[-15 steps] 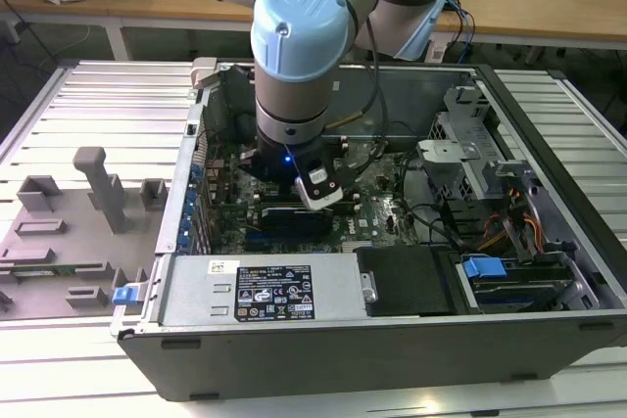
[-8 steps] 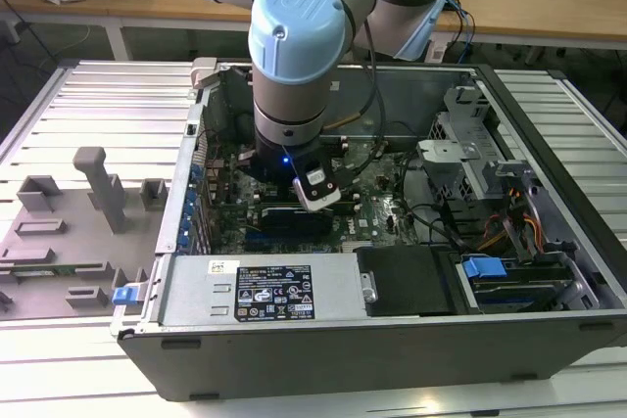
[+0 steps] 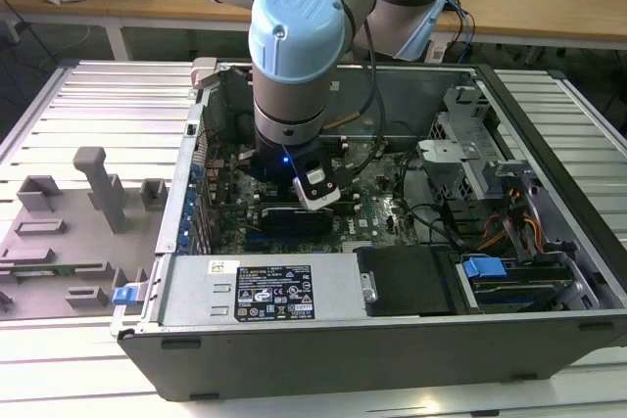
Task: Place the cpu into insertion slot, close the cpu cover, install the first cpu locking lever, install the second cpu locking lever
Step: 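Install the second cpu locking lever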
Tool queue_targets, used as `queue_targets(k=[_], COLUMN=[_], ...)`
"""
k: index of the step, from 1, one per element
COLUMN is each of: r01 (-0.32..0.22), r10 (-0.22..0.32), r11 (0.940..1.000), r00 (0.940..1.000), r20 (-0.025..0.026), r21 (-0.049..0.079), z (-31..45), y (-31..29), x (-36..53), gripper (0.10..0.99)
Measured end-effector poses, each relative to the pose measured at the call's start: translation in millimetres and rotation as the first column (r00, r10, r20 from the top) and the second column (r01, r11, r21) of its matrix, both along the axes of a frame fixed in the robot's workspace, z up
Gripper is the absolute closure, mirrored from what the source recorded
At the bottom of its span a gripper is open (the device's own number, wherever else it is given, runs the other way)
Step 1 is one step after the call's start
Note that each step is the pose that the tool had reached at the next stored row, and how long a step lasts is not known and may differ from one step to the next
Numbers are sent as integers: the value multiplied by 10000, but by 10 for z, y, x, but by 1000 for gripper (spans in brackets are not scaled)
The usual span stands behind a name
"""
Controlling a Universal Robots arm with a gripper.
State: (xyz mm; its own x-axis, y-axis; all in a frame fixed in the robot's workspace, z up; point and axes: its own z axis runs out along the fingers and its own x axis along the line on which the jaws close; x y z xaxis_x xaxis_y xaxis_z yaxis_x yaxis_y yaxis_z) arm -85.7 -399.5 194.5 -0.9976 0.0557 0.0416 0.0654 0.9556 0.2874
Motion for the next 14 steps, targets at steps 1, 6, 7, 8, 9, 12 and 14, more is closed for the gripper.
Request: queue_targets(k=[1, 6, 7, 8, 9, 12, 14], r01=[0, 1, 1, 0, 3, 0, -1], r10=[0, -1, -1, 0, -3, 0, 1], r11=[10000, 10000, 10000, 10000, 10000, 10000, 10000], r00=[10000, 10000, 10000, 10000, 10000, 10000, 10000], r20=[0, 4, 0, 0, -1, 1, 0], r21=[0, -5, -13, -13, -14, -11, -11], z=[0, 24, 39, 40, 40, 30, 24], y=[0, 2, 0, 3, 12, 30, 38], x=[0, 1, 0, 0, -1, 0, -1], gripper=[980, 980, 980, 980, 980, 980, 980])
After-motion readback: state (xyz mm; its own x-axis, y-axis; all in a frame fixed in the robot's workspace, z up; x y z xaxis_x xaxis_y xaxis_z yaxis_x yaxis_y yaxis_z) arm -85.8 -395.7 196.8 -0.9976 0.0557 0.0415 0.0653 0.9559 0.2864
